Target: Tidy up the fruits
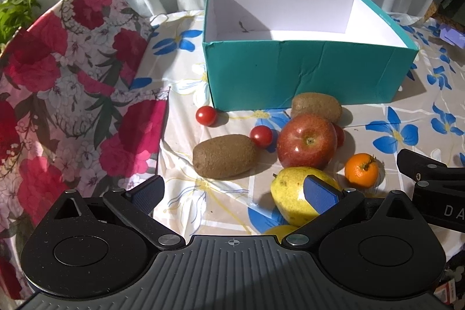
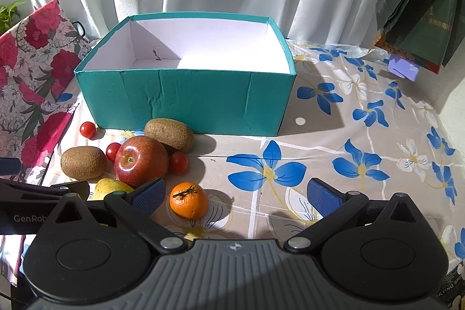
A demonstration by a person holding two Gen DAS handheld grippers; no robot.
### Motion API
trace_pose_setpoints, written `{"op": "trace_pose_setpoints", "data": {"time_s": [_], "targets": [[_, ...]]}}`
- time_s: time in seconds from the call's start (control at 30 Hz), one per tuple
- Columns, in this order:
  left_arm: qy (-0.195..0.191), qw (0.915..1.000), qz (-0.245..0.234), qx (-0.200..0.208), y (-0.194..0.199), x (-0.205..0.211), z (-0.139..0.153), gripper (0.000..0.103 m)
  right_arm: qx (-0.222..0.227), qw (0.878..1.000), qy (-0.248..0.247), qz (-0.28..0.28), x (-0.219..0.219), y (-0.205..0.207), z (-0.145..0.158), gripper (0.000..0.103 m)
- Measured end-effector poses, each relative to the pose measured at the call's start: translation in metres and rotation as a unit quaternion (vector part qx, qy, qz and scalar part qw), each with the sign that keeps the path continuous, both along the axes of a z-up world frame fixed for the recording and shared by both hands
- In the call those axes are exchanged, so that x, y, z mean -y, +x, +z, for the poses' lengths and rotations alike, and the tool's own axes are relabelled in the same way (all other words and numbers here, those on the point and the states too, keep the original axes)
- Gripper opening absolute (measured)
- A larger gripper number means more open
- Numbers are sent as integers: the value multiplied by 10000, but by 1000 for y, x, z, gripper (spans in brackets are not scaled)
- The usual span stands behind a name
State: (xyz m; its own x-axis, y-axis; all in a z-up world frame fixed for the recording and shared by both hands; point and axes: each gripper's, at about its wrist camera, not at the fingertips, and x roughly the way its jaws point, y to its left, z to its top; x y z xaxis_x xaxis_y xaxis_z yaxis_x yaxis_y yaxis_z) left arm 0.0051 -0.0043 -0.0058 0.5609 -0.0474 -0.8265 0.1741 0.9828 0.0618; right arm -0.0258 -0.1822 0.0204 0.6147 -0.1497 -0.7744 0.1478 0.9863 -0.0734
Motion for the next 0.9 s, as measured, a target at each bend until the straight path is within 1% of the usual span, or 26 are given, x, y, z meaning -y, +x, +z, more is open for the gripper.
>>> {"op": "trace_pose_setpoints", "data": {"time_s": [0.1, 0.17, 0.23, 0.3, 0.37, 0.5, 0.57, 0.6, 0.7, 0.73, 0.8, 0.9], "targets": [[57, 9999, -63, 60, -2, 2, -1, 103, 20, 10000, 39, 14, 3, -1, 0, 103], [53, 9999, -104, 20, -3, 4, -3, 103, 24, 10000, 75, 21, 5, -1, 0, 103], [-48, 9999, -151, 5, -4, 4, -5, 103, 41, 9999, 114, 25, 7, -1, -1, 103], [-81, 9997, -129, 170, -9, 3, -5, 103, 78, 9998, 156, 0, 11, -2, 0, 103], [-81, 9987, -128, 488, -18, 0, -3, 103, 130, 9997, 213, -51, 17, -3, 1, 103], [-430, 9953, -394, 773, -36, -10, 2, 103, 170, 9992, 292, -190, 29, -5, 2, 103], [-626, 9944, -538, 654, -43, -13, -1, 103, 204, 9990, 330, -231, 36, -7, 3, 103], [-648, 9945, -614, 552, -46, -12, -5, 103, 232, 9988, 338, -257, 39, -8, 3, 103], [-418, 9944, -889, 396, -57, -4, -19, 103, 278, 9986, 336, -302, 46, -9, 4, 103], [-404, 9938, -975, 346, -59, -1, -22, 103, 292, 9985, 333, -317, 47, -9, 4, 103], [-497, 9923, -1112, 225, -63, 1, -31, 103, 278, 9985, 340, -334, 50, -7, 1, 103], [-402, 9927, -1130, 110, -60, 7, -41, 103, 203, 9987, 364, -307, 52, -6, -4, 103]]}}
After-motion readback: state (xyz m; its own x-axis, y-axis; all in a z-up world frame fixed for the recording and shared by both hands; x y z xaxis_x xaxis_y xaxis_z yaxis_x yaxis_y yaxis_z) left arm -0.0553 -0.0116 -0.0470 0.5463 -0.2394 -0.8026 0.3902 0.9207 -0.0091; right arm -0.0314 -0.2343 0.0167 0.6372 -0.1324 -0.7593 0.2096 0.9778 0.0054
